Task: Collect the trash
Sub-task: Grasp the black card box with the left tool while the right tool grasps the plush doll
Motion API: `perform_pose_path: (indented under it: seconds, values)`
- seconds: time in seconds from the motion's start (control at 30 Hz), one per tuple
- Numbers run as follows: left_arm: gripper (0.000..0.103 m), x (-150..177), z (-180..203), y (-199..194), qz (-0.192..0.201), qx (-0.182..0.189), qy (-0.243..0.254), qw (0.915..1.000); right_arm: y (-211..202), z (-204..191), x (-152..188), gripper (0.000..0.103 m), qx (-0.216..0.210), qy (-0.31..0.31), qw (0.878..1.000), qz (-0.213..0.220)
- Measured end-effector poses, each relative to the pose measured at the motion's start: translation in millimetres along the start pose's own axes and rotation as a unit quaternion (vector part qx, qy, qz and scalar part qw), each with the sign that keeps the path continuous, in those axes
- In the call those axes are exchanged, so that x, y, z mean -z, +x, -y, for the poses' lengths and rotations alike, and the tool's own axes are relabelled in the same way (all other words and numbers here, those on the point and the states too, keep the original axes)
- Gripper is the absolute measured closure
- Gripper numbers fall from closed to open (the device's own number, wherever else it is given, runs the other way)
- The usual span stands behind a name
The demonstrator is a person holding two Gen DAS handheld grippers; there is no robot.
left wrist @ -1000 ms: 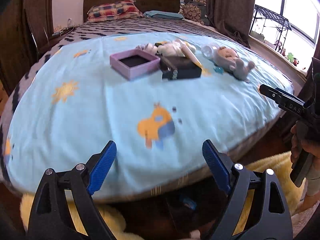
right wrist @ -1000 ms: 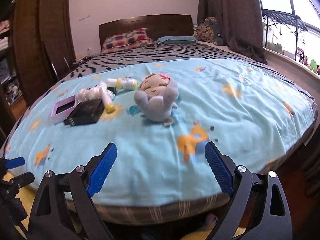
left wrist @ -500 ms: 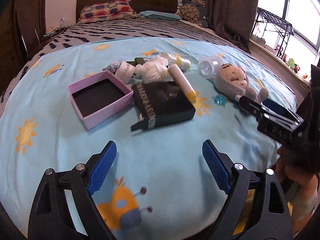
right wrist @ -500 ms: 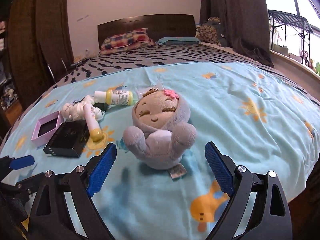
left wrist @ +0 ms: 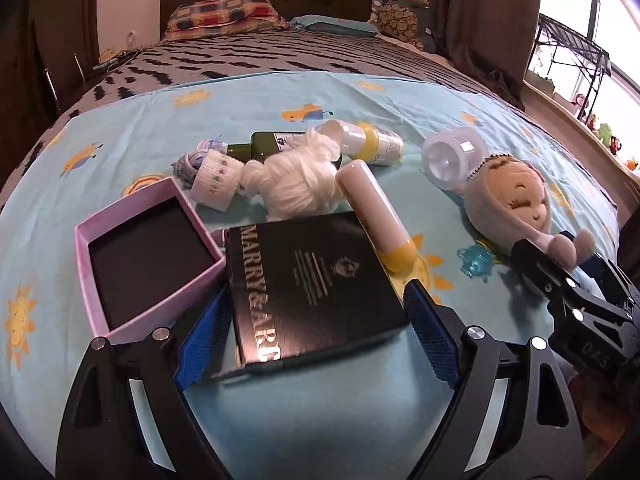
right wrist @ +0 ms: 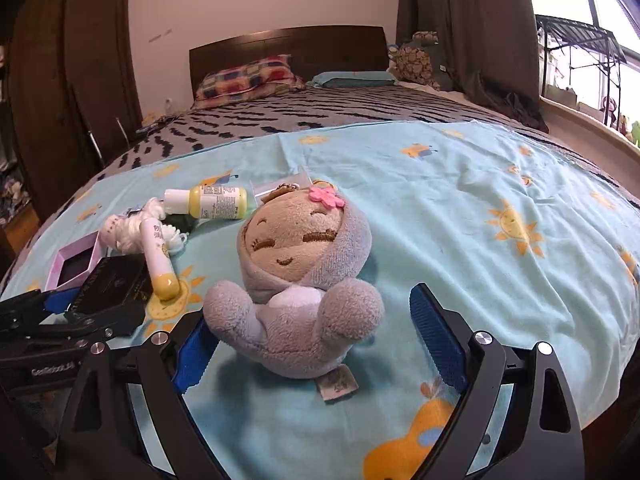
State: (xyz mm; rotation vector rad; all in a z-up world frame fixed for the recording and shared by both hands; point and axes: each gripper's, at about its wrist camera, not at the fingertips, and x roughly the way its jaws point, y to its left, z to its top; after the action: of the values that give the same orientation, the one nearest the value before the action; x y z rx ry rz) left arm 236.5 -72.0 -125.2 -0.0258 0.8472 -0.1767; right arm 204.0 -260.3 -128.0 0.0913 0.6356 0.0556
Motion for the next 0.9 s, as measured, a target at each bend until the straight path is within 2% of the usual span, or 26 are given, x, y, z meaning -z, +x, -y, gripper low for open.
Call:
perform_pose_path:
  seconds: [0.03, 0.1, 0.17, 0.2, 0.33, 0.53, 0.9]
  values:
    - [0.028, -1.7, 0.3, 1.0, 0.000, -0.003, 0.001, 1.0000, 1.7, 0.6, -0.5, 0.013, -0.002, 0.001, 1.000, -0.001]
    - [0.027, -4.3, 0.4, 3.3, 0.001, -0.002, 0.004, 1.0000, 3.3, 0.7, -0.9, 0.017, -0.010, 0.003, 1.000, 0.002]
    - [0.028, -4.4, 0.8, 3.2, 0.001, -0.002, 0.008, 1.0000, 2.2, 0.0, -1.9, 0.029, -0.027, 0.002, 1.000, 0.005]
    - [0.028, -4.0, 1.2, 2.7, 0.002, -0.001, 0.010, 1.0000, 1.7, -1.7, -3.0, 0.039, -0.031, 0.001, 1.000, 0.006]
    - [0.029, 0.0, 0.8, -1.9, 0.003, 0.005, 0.017, 0.9998, -3.3, -5.6, -2.1, 0.044, -0.023, -0.010, 1.000, 0.009]
    - [0.029, 10.9, -6.8, -22.4, 0.011, 0.022, 0.014, 0.9996, -28.7, -8.4, -3.1, 0.048, -0.015, -0.015, 0.999, 0.027]
    - [0.029, 49.8, -21.0, -93.6, 0.046, 0.027, 0.030, 0.9981, -96.8, -27.8, 16.0, 0.048, -0.023, -0.037, 0.998, 0.048]
